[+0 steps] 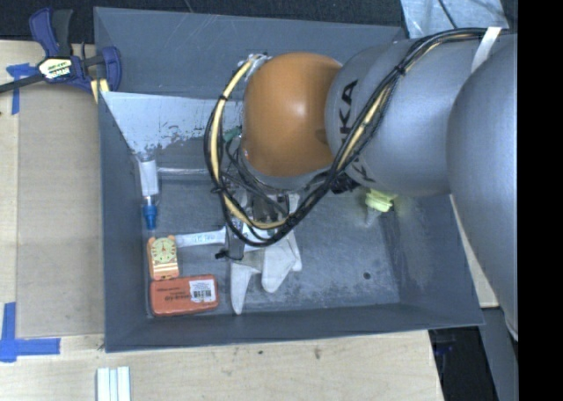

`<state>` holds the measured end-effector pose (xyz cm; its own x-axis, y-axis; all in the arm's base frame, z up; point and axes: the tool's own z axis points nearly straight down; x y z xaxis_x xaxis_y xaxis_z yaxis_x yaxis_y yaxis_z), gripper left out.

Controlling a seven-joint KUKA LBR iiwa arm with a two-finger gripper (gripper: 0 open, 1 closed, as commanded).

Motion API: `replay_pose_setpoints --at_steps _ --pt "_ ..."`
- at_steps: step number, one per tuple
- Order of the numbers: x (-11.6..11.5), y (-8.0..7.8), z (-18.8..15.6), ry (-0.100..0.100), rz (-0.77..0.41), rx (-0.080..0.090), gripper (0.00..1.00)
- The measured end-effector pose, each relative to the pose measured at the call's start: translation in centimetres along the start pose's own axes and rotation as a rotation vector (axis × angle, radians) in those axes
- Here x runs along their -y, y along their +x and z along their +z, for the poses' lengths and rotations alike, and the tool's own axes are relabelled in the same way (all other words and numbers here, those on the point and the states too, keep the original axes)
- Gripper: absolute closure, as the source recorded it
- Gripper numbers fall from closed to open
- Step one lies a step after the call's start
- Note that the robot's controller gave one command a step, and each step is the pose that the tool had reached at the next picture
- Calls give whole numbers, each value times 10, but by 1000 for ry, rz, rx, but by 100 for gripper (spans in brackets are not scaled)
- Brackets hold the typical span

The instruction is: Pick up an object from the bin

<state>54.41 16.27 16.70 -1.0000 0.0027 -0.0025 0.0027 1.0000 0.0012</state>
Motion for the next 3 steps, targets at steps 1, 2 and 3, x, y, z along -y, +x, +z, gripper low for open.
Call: replay_pose_setpoints --at_steps 1,2,3 --pt "12 -2 34 -1 -61 7 0" --pt "40 -28 84 0 -97 5 0" --pt "83 -12 94 0 -185 0 100"
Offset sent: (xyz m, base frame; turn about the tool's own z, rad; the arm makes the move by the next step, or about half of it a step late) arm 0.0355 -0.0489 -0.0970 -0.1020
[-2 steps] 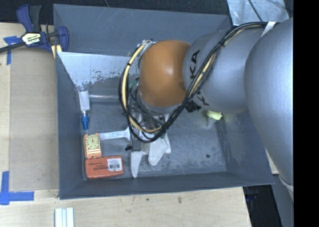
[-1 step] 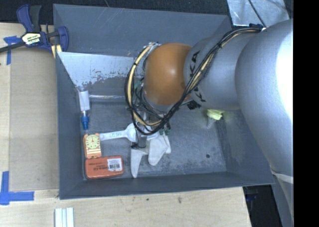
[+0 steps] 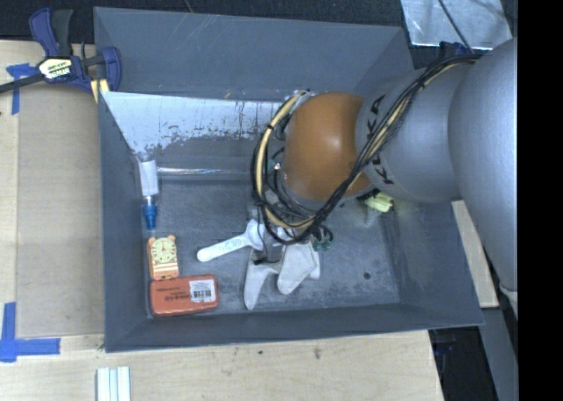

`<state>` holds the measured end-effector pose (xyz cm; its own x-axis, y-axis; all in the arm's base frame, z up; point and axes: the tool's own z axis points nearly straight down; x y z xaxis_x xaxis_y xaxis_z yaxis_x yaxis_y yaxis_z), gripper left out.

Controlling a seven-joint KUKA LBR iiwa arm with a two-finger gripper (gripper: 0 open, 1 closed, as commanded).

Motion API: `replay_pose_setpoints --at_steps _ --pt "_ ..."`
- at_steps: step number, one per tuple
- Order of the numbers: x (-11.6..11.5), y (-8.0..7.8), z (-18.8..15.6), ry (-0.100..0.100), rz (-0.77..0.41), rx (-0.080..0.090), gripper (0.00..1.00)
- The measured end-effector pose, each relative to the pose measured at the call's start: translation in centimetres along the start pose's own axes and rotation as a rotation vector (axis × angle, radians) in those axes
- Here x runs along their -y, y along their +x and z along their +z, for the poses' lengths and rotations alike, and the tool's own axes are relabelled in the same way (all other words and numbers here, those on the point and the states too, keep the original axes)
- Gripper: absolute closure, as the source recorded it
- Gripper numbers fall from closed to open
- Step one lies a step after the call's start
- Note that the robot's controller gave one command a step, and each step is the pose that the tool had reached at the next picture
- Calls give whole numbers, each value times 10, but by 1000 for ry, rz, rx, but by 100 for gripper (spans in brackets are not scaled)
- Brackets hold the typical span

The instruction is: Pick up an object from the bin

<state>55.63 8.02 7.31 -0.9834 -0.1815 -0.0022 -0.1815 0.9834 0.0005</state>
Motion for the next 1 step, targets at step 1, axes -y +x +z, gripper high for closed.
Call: replay_pose_setpoints --at_steps 1 --pt "0 0 0 0 0 0 100"
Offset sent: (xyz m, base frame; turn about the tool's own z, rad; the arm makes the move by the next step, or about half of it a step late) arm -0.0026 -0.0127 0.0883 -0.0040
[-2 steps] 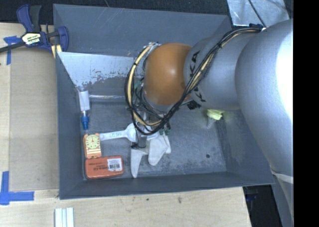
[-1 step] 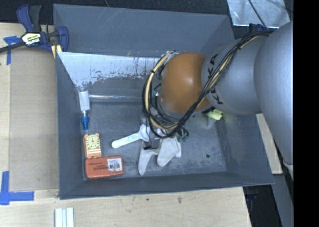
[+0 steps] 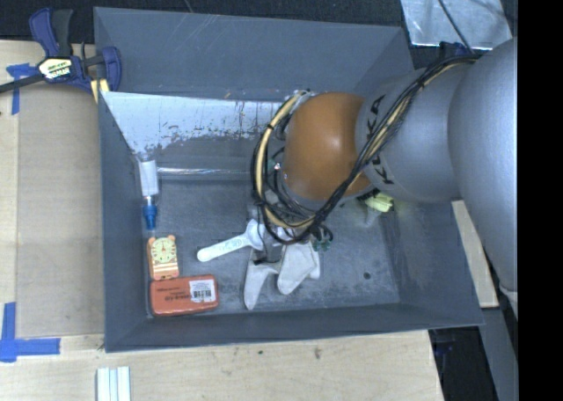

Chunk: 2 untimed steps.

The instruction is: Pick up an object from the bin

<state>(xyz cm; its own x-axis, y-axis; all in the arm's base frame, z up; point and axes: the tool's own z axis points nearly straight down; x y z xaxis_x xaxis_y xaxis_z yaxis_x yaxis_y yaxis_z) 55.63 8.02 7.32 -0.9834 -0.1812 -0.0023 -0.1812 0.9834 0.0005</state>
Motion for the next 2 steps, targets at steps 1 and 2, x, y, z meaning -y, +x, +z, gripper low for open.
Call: replay_pose_setpoints --at_steps 1,2 --pt "12 4 -88 0 -2 1 100" --pt "12 4 -88 0 -2 0 100"
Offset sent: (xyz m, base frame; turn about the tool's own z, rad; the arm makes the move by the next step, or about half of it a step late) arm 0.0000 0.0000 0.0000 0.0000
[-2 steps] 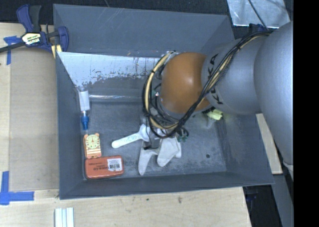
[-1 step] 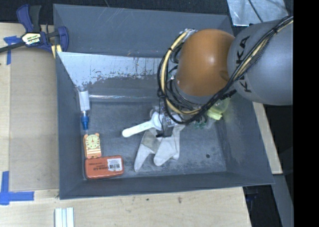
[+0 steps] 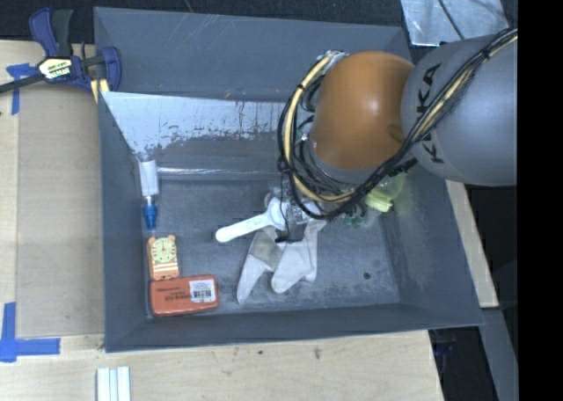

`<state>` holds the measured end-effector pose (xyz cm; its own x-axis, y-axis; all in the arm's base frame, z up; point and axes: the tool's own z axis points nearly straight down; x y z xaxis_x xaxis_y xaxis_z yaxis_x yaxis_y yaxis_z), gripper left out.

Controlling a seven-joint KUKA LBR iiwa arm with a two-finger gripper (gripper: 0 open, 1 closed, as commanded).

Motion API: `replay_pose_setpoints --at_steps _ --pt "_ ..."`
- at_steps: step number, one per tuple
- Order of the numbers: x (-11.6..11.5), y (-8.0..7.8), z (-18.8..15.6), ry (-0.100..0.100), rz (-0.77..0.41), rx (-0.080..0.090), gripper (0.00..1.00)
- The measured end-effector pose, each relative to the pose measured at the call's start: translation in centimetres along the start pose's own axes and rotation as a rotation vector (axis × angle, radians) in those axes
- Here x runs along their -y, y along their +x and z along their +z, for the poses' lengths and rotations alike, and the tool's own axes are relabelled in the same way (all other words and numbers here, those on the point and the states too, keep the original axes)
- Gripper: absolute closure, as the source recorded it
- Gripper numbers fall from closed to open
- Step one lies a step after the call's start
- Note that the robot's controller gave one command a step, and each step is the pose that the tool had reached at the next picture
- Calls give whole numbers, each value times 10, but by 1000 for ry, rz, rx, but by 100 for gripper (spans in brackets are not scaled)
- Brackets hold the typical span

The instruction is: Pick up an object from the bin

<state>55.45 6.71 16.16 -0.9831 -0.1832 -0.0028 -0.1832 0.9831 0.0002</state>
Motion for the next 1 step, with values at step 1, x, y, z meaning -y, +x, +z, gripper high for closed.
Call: replay_pose_setpoints --at_steps 1 --pt "3 -17 -47 0 -2 -5 100"
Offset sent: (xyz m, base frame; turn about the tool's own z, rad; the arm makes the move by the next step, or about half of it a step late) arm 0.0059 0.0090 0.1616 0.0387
